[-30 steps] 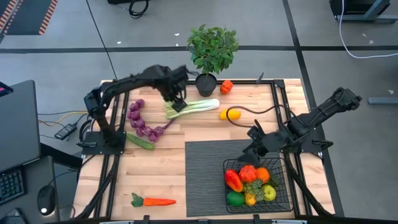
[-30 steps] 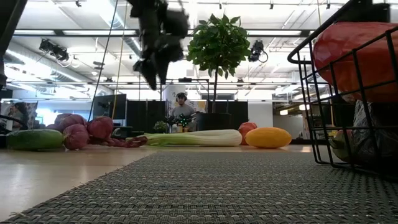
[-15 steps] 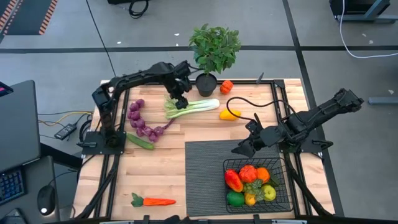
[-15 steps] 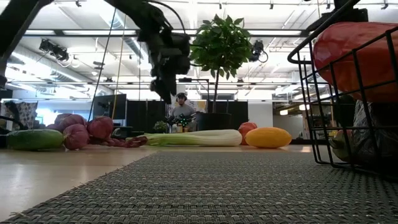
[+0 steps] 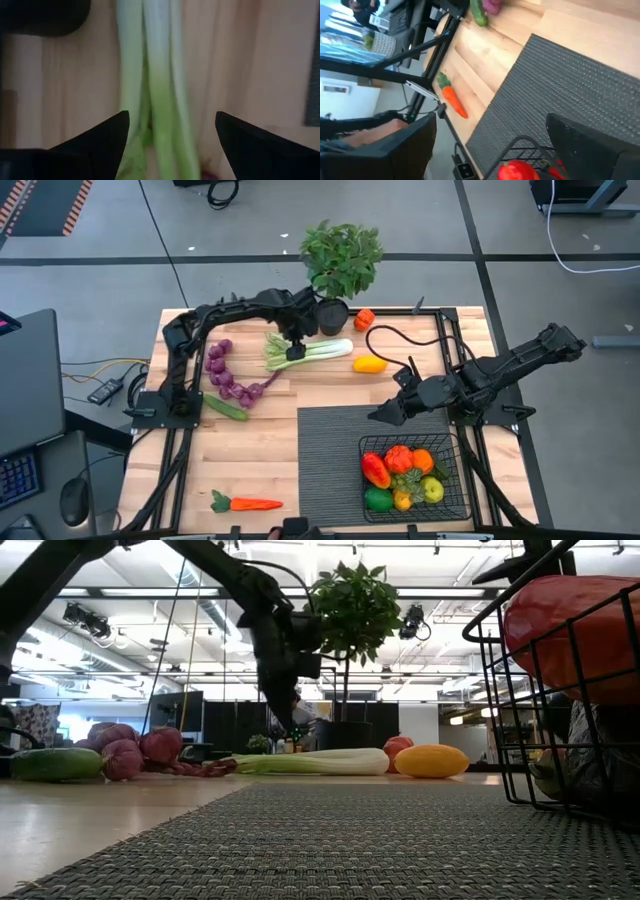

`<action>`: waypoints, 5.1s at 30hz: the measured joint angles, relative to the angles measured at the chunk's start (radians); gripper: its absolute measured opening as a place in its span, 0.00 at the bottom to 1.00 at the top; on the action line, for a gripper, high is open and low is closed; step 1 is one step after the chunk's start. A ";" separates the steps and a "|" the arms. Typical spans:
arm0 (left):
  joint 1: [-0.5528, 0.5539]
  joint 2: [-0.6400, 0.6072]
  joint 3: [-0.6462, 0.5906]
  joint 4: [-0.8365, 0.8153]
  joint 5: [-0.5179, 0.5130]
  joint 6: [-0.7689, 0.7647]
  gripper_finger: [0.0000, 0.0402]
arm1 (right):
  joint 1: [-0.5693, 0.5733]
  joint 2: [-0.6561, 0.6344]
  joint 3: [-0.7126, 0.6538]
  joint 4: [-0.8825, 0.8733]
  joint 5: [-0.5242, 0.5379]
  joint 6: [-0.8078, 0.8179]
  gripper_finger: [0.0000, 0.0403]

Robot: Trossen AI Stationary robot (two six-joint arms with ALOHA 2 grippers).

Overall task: Build produce basket
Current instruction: Put the green celery into the black wire basket

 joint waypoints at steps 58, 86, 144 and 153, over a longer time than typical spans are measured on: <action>-0.198 0.064 0.171 -0.235 -0.065 -0.237 0.05 | -0.005 0.000 0.000 0.018 -0.062 -0.089 0.92; -0.460 0.007 0.584 -0.376 0.082 -0.806 0.05 | -0.006 -0.070 0.000 -0.045 0.544 0.164 0.86; -0.363 -0.077 0.586 -0.259 0.119 -0.708 0.33 | 0.084 -0.235 0.000 0.032 -0.248 -0.085 0.23; -0.378 -0.077 0.586 -0.262 0.120 -0.766 0.33 | -0.044 -0.237 0.000 -0.150 -0.667 -0.289 0.23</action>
